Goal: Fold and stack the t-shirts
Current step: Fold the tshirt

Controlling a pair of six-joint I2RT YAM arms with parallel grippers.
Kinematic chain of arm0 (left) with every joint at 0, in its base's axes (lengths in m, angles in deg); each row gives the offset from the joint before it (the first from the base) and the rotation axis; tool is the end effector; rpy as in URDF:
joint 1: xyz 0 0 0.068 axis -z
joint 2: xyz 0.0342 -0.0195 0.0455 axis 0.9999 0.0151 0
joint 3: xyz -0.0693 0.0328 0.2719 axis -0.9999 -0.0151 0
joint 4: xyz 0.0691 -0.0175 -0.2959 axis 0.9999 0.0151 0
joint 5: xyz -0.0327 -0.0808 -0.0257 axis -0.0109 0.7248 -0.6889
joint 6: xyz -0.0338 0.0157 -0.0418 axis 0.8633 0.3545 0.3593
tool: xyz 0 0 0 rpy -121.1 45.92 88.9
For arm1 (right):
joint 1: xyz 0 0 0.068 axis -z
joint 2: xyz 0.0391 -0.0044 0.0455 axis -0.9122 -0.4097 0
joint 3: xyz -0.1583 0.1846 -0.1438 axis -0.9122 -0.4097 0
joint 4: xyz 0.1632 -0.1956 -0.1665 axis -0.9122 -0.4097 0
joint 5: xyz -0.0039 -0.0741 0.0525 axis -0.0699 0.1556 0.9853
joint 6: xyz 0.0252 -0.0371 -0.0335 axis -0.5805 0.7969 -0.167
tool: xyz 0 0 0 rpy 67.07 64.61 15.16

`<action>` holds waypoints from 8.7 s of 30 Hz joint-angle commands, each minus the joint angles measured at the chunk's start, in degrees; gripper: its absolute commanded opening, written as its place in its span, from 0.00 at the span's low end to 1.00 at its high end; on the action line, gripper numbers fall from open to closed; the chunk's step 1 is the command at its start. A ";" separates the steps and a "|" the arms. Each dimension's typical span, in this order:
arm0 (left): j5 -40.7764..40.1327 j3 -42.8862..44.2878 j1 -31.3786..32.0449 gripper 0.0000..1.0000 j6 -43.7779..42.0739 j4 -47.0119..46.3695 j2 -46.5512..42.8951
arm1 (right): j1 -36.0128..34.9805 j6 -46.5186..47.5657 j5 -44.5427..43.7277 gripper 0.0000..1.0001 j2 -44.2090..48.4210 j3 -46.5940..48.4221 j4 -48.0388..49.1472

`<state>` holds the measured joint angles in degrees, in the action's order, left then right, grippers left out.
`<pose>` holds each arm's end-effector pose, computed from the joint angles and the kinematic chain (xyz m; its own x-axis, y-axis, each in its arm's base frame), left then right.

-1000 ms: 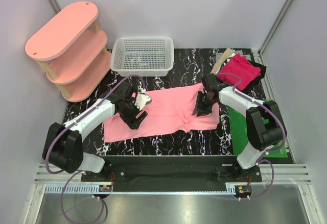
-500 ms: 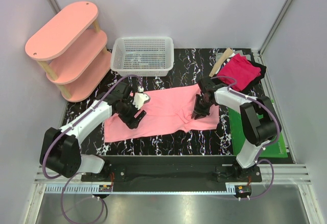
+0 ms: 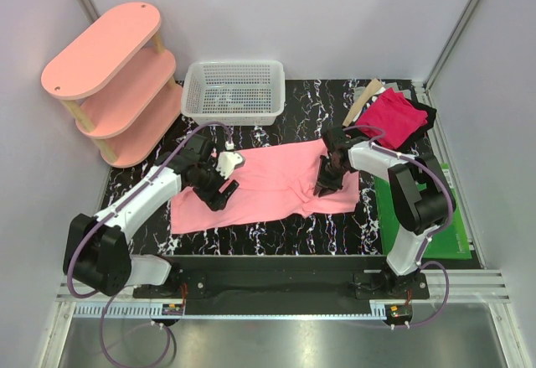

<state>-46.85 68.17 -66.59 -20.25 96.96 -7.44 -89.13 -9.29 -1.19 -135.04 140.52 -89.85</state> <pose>0.2594 -0.1174 0.2199 -0.6097 0.6647 -0.4318 0.7521 0.6571 -0.0504 0.3401 0.1541 0.1298 -0.9741 0.1929 -0.1177 0.1509 0.9429 0.2969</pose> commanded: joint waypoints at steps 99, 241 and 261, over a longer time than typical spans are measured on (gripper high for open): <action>-4.90 -20.36 -26.41 0.81 -18.66 -2.25 -5.33 | 6.70 -11.75 -8.77 0.38 32.20 -23.91 -0.81; -4.38 -15.88 -31.25 0.00 -18.74 -0.94 -13.23 | 6.79 -6.92 -10.26 0.39 26.42 -20.31 -6.08; -3.50 -17.20 -31.77 0.00 -19.09 -0.85 -13.32 | 6.70 -6.30 -12.81 0.26 18.85 -17.85 -2.13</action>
<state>-51.71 50.59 -97.78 -38.46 96.65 -19.92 -82.53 -16.11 -12.36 -114.60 119.95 -93.69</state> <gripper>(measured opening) 0.020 0.304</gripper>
